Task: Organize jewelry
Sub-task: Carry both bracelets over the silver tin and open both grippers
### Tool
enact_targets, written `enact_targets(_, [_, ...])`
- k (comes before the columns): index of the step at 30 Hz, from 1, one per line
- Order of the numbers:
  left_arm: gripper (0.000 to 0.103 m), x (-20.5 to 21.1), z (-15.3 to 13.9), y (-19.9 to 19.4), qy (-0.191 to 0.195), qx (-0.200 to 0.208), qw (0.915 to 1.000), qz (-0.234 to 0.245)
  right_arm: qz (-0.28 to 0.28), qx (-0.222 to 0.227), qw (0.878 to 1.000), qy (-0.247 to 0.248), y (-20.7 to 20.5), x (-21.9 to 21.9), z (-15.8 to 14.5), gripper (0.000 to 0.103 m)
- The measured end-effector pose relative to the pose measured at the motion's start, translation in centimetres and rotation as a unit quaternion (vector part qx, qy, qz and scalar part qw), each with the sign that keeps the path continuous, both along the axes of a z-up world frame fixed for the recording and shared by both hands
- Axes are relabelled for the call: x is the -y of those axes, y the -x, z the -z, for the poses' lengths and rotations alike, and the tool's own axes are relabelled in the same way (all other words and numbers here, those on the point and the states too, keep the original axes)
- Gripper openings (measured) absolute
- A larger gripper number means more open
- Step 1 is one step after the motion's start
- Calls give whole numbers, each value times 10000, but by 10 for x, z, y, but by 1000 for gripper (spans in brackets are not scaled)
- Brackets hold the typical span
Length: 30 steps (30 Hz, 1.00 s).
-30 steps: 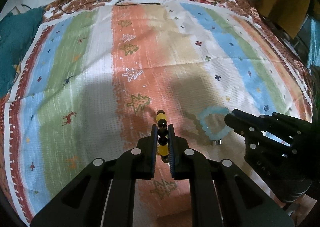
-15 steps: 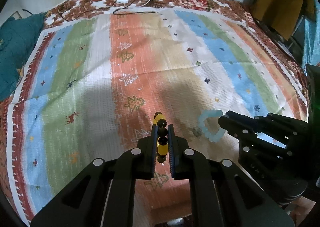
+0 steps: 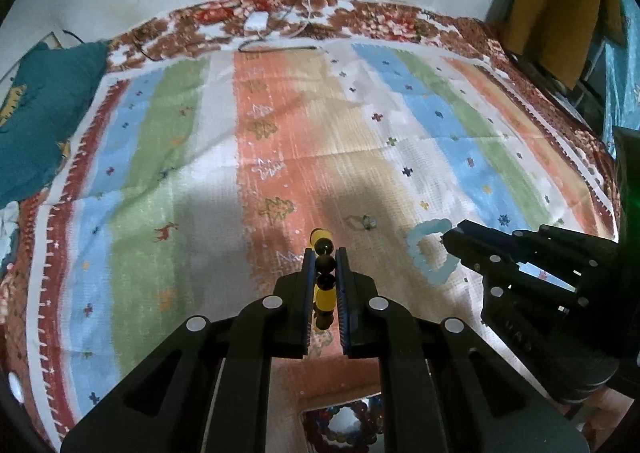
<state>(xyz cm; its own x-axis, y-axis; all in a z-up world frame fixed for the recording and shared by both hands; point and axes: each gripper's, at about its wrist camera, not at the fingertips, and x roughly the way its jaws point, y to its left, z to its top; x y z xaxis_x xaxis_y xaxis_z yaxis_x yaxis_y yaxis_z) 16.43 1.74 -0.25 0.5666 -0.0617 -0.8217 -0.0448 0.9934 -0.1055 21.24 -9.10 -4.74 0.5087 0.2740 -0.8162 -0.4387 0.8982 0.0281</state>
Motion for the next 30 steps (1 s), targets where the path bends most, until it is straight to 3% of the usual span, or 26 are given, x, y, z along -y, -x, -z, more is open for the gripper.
enact_targets(30, [9,11,-37,78,240,716,9971,100,-632,523,9950,-578,85,17,-52,12])
